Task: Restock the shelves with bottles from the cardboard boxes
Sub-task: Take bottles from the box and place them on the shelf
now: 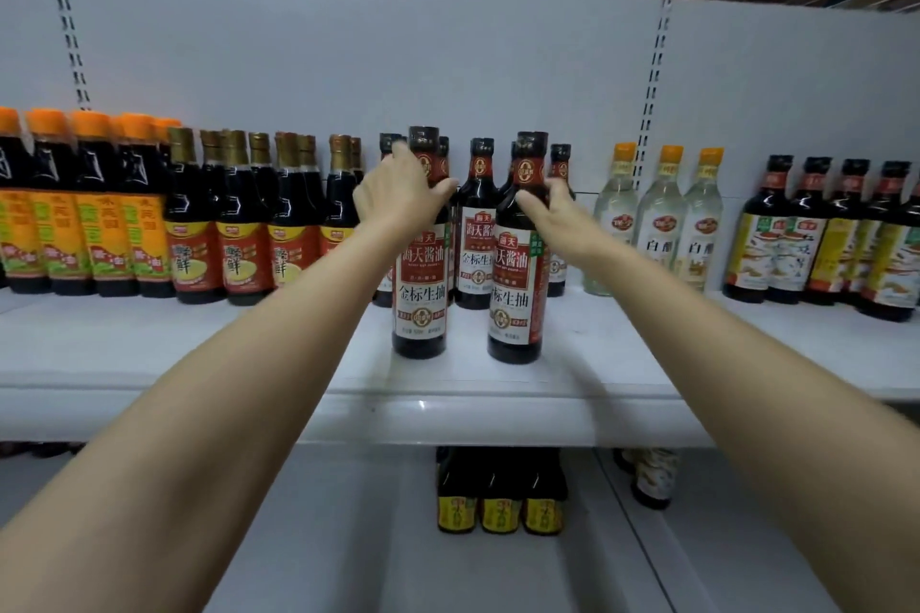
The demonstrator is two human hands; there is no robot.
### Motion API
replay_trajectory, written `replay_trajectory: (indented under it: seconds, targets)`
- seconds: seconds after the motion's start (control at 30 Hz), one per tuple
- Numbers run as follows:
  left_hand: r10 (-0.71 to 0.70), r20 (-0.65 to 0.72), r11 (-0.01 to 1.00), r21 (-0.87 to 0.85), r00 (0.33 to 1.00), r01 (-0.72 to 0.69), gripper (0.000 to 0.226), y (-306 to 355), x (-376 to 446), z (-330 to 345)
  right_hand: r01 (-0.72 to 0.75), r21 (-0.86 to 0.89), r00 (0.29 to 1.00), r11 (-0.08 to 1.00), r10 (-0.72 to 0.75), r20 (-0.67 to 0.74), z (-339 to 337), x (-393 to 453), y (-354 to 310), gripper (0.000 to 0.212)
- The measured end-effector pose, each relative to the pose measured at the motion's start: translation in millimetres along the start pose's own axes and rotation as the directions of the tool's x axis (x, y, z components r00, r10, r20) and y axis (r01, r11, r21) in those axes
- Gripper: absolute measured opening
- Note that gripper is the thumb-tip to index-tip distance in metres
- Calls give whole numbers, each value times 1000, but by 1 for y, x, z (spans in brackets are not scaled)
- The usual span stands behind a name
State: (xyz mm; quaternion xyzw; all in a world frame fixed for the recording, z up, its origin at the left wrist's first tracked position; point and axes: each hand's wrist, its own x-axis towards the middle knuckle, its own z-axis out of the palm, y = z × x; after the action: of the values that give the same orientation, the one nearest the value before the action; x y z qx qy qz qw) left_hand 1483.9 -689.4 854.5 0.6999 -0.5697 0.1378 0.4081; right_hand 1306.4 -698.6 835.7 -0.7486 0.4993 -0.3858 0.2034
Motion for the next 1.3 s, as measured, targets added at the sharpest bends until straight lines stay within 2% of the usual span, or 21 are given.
replay_trajectory:
  seconds: [0.1, 0.2, 0.27, 0.37, 0.47, 0.57, 0.77, 1.3]
  targets:
    - [40, 5, 997, -72, 999, -39, 85, -21, -27, 17, -48, -191, 999, 980, 43, -29, 14, -18, 20, 97]
    - [77, 163, 971, -237, 984, -37, 105, -44, -52, 27, -102, -368, 994, 924, 80, -74, 29, -37, 33, 126]
    - [101, 231, 945, -327, 968, -20, 117, -51, -58, 27, -112, -432, 992, 895, 75, -101, 42, -46, 41, 135]
    - [121, 293, 926, -378, 949, -1, 129, -54, -60, 24, -117, -455, 987, 883, 51, -154, 57, -49, 52, 132]
    - [152, 358, 920, -393, 921, 1, 134, -59, -59, 24, -103, -369, 985, 924, 42, -170, 62, -44, 59, 126]
    - [183, 362, 900, -437, 914, -7, 134, -64, -56, 23, -79, -263, 985, 961, 35, -168, 60, -37, 66, 122]
    - [208, 358, 873, -488, 910, -8, 131, -57, -52, 29, -104, -159, 983, 982, 77, -167, 54, -24, 77, 111]
    - [192, 385, 872, -489, 903, 24, 131, -22, -33, 75, -157, -66, 975, 985, 144, -166, 23, 14, 111, 107]
